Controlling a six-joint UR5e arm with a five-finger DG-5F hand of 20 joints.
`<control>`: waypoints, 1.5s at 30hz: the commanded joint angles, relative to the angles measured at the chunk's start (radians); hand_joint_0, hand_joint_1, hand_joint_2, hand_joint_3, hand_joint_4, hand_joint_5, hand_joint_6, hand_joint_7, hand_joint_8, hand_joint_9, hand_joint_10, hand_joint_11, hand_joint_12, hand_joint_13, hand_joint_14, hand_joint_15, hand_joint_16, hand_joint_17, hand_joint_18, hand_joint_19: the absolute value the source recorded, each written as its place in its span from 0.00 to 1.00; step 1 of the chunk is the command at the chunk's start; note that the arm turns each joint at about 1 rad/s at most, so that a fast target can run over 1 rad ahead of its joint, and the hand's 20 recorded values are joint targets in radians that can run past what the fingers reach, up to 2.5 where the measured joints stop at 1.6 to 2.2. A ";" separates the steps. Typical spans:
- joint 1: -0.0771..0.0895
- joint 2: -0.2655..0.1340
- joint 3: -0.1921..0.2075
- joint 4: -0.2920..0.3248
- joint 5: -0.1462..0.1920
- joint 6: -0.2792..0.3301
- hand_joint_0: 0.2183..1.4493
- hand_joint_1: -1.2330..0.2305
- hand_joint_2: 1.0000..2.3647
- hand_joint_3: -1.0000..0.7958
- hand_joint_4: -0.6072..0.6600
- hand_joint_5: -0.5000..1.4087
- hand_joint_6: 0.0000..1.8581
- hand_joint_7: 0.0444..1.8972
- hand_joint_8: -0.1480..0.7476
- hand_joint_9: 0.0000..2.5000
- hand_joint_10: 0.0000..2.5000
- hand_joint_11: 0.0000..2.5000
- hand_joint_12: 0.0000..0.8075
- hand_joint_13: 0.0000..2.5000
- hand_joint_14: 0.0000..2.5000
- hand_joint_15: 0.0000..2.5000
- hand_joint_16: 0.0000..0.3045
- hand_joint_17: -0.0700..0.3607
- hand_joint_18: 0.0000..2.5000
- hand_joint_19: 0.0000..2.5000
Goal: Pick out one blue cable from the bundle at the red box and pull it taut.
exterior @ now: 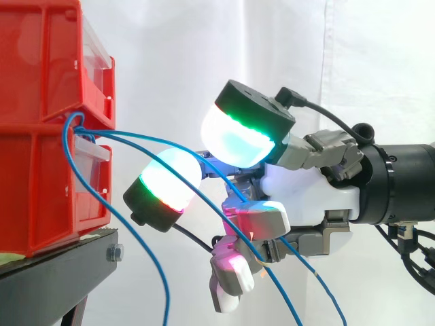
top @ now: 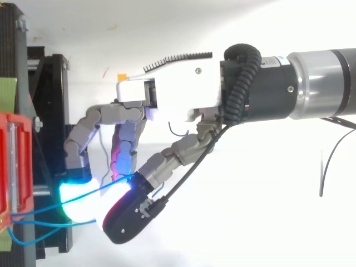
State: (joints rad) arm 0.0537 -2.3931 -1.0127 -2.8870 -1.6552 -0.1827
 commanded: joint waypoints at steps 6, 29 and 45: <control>0.000 0.000 0.000 0.000 0.000 0.000 0.28 0.56 0.00 0.28 0.48 0.18 0.46 0.39 0.45 0.54 0.01 0.38 0.48 0.44 0.01 0.26 0.15 0.40 0.32 0.28; 0.000 0.000 0.000 0.000 0.000 0.000 0.32 0.43 0.01 0.49 0.55 0.18 0.48 0.42 0.52 0.53 0.01 0.39 0.54 0.44 0.01 0.26 0.19 0.47 0.34 0.29; 0.002 0.000 0.000 0.000 0.005 0.000 0.33 0.47 0.01 0.45 0.57 0.17 0.49 0.38 0.51 0.50 0.01 0.40 0.52 0.43 0.01 0.27 0.19 0.46 0.32 0.30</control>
State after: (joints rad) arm 0.0552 -2.3932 -1.0124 -2.8873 -1.6506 -0.1826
